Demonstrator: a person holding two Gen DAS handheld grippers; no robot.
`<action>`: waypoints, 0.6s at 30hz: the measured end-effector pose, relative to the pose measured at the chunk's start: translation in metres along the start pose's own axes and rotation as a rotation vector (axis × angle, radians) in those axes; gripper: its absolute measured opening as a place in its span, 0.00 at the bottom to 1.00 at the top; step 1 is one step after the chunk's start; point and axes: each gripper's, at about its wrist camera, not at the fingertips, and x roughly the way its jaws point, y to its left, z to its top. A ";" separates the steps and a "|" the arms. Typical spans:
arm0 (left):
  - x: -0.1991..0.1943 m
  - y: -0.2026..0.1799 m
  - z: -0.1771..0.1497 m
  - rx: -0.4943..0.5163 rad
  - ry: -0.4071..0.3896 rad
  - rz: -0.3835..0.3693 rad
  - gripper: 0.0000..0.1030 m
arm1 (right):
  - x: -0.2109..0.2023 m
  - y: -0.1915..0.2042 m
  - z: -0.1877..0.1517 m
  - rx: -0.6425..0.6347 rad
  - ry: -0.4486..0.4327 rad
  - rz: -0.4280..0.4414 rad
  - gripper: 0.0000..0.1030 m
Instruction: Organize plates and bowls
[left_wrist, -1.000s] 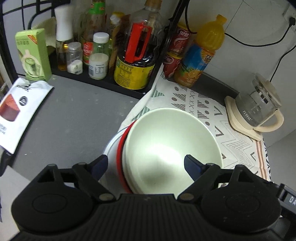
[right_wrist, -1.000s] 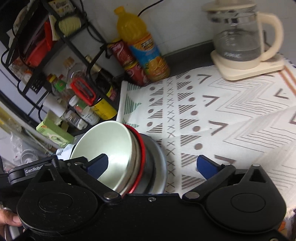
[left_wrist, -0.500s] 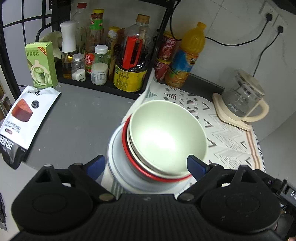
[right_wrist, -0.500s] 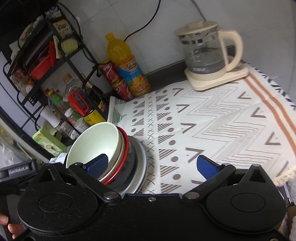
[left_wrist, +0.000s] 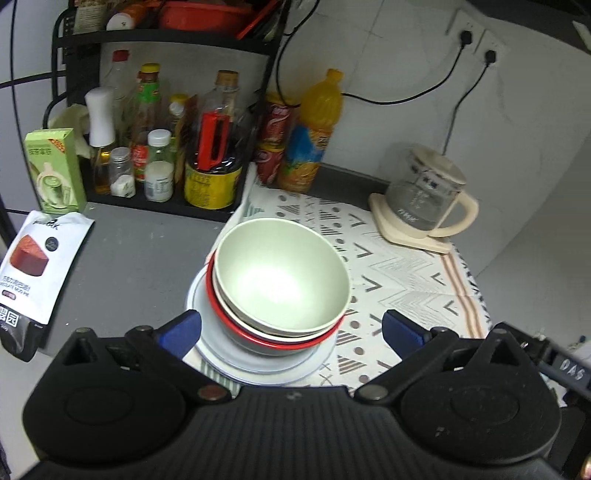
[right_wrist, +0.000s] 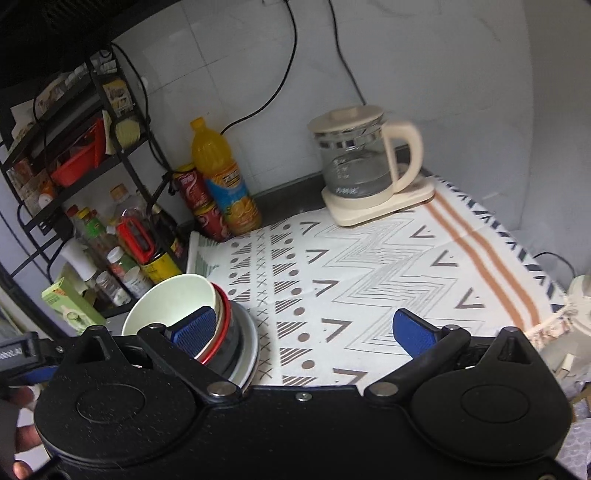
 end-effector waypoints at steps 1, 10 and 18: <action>-0.002 0.001 0.000 0.008 0.006 -0.012 1.00 | -0.003 0.003 -0.002 -0.014 -0.003 -0.023 1.00; -0.032 0.029 -0.006 0.094 0.009 -0.017 1.00 | -0.031 0.031 -0.034 -0.024 -0.012 -0.117 1.00; -0.059 0.071 -0.011 0.120 -0.010 0.010 1.00 | -0.062 0.067 -0.048 0.010 -0.029 -0.119 1.00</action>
